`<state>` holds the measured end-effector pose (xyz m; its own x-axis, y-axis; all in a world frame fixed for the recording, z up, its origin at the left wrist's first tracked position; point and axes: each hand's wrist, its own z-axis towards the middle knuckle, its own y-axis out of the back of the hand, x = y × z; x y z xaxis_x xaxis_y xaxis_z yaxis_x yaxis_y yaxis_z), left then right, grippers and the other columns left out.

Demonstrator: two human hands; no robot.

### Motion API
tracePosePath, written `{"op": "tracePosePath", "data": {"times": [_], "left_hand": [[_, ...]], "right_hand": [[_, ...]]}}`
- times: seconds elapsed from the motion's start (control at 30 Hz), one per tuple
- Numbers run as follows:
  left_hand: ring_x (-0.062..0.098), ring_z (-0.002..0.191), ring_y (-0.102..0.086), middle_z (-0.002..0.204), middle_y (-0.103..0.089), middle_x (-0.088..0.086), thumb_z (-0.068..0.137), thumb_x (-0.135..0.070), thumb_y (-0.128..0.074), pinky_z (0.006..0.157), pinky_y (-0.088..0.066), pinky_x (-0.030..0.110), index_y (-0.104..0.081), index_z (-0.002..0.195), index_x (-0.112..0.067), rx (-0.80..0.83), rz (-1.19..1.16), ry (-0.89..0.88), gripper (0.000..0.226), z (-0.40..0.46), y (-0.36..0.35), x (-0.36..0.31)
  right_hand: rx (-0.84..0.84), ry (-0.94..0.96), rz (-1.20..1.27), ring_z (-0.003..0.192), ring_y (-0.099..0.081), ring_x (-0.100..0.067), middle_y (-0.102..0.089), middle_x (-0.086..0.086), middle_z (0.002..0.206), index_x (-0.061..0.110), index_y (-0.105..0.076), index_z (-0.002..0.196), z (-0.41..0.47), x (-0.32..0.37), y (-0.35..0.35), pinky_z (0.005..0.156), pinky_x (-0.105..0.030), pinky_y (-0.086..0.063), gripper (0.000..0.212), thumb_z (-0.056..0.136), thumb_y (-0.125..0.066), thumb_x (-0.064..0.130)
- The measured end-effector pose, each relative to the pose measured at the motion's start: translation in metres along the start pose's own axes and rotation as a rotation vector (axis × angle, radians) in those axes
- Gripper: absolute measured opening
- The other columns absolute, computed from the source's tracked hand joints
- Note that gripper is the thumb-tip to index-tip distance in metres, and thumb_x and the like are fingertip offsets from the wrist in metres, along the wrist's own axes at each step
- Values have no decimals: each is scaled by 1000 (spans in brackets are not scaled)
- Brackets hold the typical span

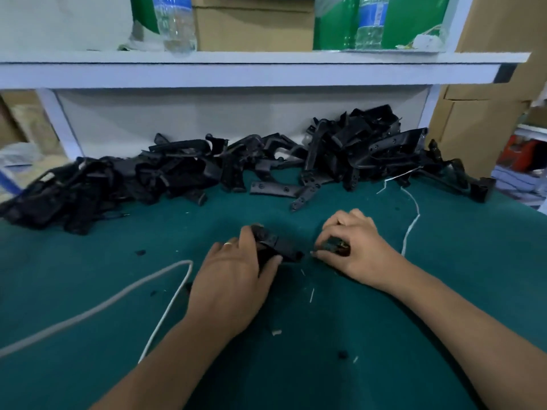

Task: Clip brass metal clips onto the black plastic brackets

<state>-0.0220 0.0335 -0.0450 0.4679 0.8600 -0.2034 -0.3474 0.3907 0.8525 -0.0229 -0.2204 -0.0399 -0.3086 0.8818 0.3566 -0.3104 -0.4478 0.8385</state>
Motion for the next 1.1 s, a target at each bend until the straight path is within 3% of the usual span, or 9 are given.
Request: {"op": "tracePosePath", "data": {"times": [0.1,0.17,0.4,0.53,0.63,0.7,0.77,0.9,1.1], "left_hand": [[22,109,-59,114,-67,2,89,-85,-16,106,-39,37,-39,136,-12,121,72,-26,90,3,-4,-3],[21,117,-55,119,-66,2,83,-92,-9,110,-34,39,-45,132,-11,120,64,-32,101,6,-6,-1],[21,94,-59,83,-56,-7,83,-91,-12,95,-38,38,-43,112,-19,110,66,18,84,6,-9,-2],[22,108,-57,103,-67,2,79,-95,-11,103,-33,39,-41,136,-10,156,122,22,108,5,-10,0],[20,107,-56,100,-66,-3,77,-98,-12,104,-32,38,-41,132,-15,150,139,3,104,5,-10,1],[20,108,-56,101,-65,-2,74,-100,-11,105,-31,39,-41,133,-15,150,142,11,107,4,-10,1],[21,113,-57,107,-68,2,71,-101,-10,106,-30,40,-39,138,-11,148,169,15,116,3,-9,0],[21,112,-59,108,-69,2,67,-105,-9,107,-29,43,-41,135,-12,134,144,14,120,1,-6,-4],[21,112,-60,109,-69,4,64,-104,-1,114,-26,45,-34,142,-6,173,115,-19,130,-1,-7,-9]], "right_hand": [[96,-45,-106,105,-40,-14,-52,15,105,33,-70,94,-1,13,3,98,-35,-30,14,92,-73,46],[139,-101,-87,107,-41,-15,-53,12,105,30,-69,97,-1,20,5,98,-37,-32,15,92,-73,43],[141,-48,23,109,-47,-16,-61,14,99,28,-62,98,-10,25,4,102,-41,-34,13,91,-73,25],[21,-69,438,108,-64,-16,-69,6,100,22,-60,98,-12,31,0,91,-36,-50,15,96,-70,11],[-63,-82,724,97,-66,-28,-66,-11,97,15,-58,100,-11,36,-2,84,-28,-49,12,99,-66,5],[-56,-99,811,93,-67,-32,-66,-11,93,17,-61,100,-11,39,-4,85,-37,-49,8,100,-61,10],[-50,-125,859,90,-69,-29,-69,-1,88,20,-65,100,-12,41,-5,85,-43,-50,14,103,-59,8],[-47,-158,1013,94,-75,-20,-76,0,93,21,-76,98,-11,45,-4,92,-32,-57,17,96,-69,5],[-53,-136,1131,93,-72,-14,-76,-4,100,17,-79,101,-12,44,3,86,-23,-56,27,78,-81,4]]}}
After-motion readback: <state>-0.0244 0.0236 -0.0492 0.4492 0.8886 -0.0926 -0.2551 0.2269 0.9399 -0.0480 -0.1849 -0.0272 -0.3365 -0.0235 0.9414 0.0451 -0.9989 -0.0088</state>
